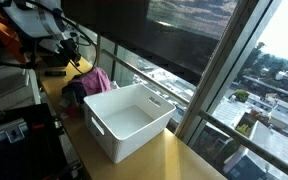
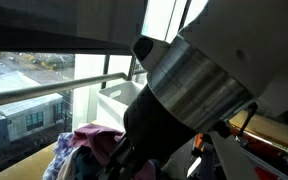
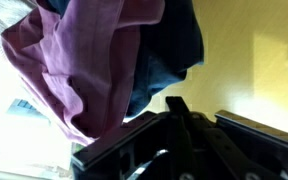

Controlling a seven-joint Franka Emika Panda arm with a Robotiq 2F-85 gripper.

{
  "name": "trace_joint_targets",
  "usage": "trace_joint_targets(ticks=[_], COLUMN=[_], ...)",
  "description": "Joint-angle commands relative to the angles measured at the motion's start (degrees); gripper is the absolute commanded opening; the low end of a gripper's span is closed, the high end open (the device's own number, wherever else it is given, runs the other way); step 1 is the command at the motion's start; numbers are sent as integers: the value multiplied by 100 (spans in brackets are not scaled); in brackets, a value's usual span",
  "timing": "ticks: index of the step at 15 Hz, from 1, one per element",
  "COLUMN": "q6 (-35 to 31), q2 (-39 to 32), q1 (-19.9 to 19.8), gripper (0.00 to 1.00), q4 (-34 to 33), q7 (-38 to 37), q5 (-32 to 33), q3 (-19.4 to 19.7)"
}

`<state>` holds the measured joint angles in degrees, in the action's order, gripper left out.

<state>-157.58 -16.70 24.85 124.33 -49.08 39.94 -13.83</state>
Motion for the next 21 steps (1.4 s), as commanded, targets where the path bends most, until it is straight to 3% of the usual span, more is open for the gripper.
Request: trace_joint_targets(ticks=[1,6,11,12,14,15,16,18,21], q6=[655,1271,1218,1202,1109,1072,1038,927,787], q2=[12,-394,-935,-1057,-1346,-1491,-1604,-1779,-1796], q1=[27,129,81,62,19,21,13,27,82], gripper=[27,63,99,100,100,95,75,65,40], q4=[-401,-790,-973,-1017,-1118,-1177,-1226,-1314,-1351], q7=[329,444,556,583,703,775,855,1032,1367], q5=[-146,12,248,255,84,-24,-151,-431,-888], q3=[-80,277,724,794,832,805,757,673,615])
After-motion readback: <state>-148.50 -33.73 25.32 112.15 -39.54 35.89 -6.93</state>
